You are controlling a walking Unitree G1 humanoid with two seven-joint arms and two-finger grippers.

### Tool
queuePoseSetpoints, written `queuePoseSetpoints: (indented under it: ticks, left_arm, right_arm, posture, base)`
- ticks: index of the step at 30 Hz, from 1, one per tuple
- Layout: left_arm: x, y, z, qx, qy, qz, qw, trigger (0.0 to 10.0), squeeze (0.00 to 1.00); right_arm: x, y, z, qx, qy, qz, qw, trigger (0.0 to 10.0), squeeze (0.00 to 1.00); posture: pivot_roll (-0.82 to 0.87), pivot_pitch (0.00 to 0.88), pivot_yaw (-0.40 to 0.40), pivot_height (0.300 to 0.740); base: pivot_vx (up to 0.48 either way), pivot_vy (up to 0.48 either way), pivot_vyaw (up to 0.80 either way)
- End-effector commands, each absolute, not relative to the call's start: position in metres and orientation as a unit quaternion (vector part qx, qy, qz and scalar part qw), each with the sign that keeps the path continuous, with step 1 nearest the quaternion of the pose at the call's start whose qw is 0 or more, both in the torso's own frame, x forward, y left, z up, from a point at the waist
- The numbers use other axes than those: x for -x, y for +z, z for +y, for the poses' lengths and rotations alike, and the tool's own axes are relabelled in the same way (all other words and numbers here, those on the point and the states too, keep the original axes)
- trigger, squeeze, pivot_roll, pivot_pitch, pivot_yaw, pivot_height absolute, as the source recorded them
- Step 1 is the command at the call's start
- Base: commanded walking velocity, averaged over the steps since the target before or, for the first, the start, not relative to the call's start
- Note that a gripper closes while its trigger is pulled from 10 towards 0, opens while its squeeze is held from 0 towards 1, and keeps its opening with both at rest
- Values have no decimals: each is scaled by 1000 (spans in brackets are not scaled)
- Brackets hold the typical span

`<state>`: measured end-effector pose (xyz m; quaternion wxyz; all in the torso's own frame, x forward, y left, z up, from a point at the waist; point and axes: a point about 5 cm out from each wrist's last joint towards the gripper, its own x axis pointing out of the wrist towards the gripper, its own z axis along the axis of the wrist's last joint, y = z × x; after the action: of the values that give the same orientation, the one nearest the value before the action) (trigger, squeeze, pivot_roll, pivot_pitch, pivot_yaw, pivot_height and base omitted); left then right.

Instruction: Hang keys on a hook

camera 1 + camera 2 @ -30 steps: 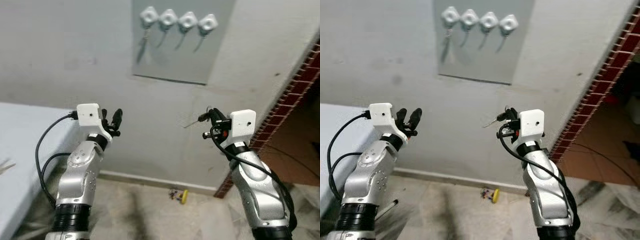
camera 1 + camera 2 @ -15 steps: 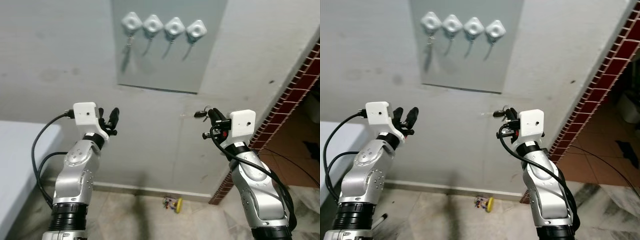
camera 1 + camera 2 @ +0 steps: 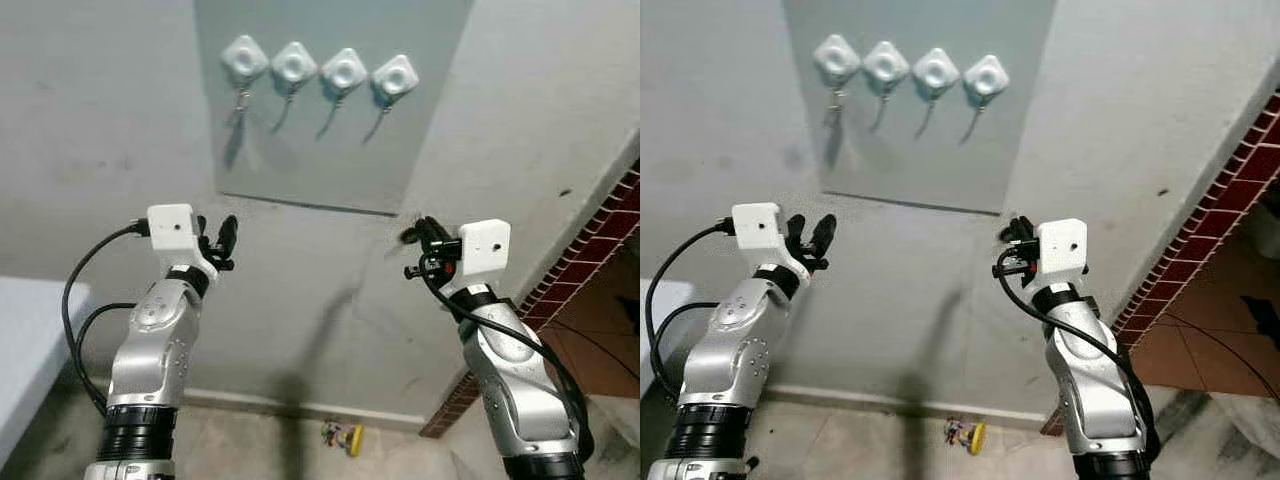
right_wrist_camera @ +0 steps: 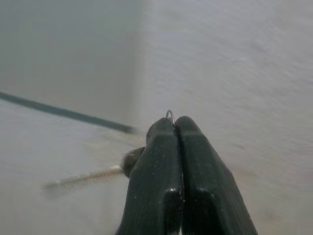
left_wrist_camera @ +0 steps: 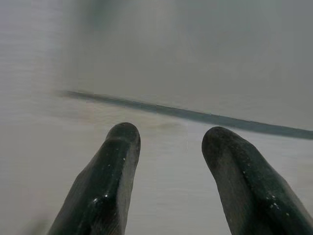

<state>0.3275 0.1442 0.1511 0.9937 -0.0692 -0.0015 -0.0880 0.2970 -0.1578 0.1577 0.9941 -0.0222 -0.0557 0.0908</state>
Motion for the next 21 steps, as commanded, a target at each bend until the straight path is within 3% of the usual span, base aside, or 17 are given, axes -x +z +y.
queuePoseSetpoints:
  ticks: [1,8,21]
  left_arm:
    - [-327,164,143,37,-97,-29,994,10000,0]
    - [-325,184,124,-13,-150,-76,986,10000,0]
    - [-328,200,123,-14,-156,-112,981,10000,0]
  right_arm:
    - [-298,167,-154,21,99,-72,992,10000,0]
    - [-304,179,-142,19,143,-93,985,10000,0]
    - [-320,213,-113,-1,203,-159,966,10000,0]
  posture:
    - [-74,35,-61,740]
    - [-76,40,-58,740]
    - [-68,45,-53,740]
  base:
    - [0,0,0]
    - [0,0,0]
    - [0,0,0]
